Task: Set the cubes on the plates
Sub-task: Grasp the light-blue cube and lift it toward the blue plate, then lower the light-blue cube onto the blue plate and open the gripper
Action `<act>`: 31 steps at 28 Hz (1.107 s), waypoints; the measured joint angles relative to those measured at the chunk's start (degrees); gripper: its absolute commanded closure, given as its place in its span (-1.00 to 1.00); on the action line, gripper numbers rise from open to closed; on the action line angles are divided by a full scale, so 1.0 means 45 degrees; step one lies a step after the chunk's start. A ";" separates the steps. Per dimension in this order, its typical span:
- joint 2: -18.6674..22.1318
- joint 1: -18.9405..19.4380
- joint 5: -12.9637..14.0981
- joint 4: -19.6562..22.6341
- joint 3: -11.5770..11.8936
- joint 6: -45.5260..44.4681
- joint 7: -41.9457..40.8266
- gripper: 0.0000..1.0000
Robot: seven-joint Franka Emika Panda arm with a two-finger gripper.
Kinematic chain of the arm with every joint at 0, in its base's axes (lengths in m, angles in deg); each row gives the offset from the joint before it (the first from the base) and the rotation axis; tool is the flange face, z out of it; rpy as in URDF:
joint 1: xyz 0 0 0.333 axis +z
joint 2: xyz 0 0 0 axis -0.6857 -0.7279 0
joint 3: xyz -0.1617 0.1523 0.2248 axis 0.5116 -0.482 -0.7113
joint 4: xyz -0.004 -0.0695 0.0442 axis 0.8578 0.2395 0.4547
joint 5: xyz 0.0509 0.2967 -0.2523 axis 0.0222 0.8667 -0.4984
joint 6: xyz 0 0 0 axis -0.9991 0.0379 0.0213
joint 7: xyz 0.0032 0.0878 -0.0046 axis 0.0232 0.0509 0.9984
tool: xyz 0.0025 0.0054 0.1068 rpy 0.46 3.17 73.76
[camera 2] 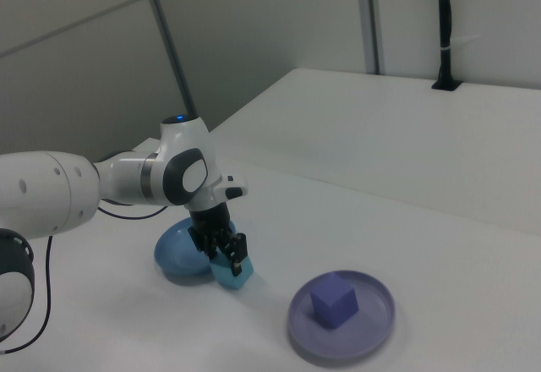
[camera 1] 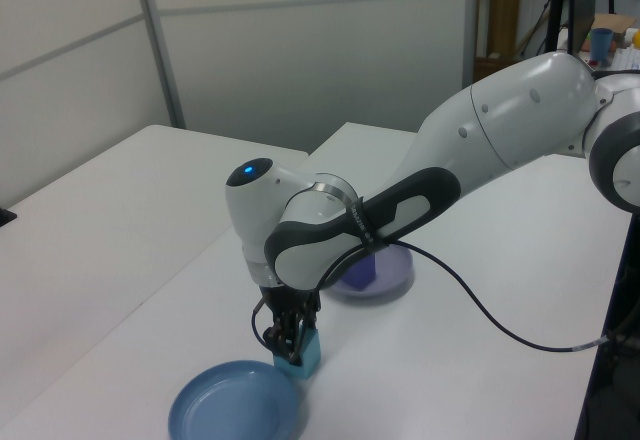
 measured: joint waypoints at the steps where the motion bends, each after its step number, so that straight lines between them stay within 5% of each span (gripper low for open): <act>1: 0.0037 -0.0006 0.0000 -0.0083 0.0000 0.0018 0.0035 0.75; 9: 0.0523 0.0150 0.0001 -0.0702 -0.0206 0.0020 0.0528 0.72; 15: 0.0464 0.1383 -0.0173 -0.0837 -0.0374 0.0020 0.1713 0.57; 19: 0.0251 0.2130 -0.0337 -0.0839 -0.0378 0.0055 0.2446 0.12; 21: 0.0122 0.2332 -0.0394 -0.0836 -0.0379 0.0255 0.2643 -0.26; 22: 0.0048 0.2374 -0.0434 -0.0835 -0.0379 0.0394 0.2696 -0.47; 23: -0.0026 0.2375 -0.0474 -0.0834 -0.0376 0.0518 0.2718 -0.99; 31: -0.0375 0.2209 -0.0848 -0.0864 -0.0334 0.0932 0.2726 -1.00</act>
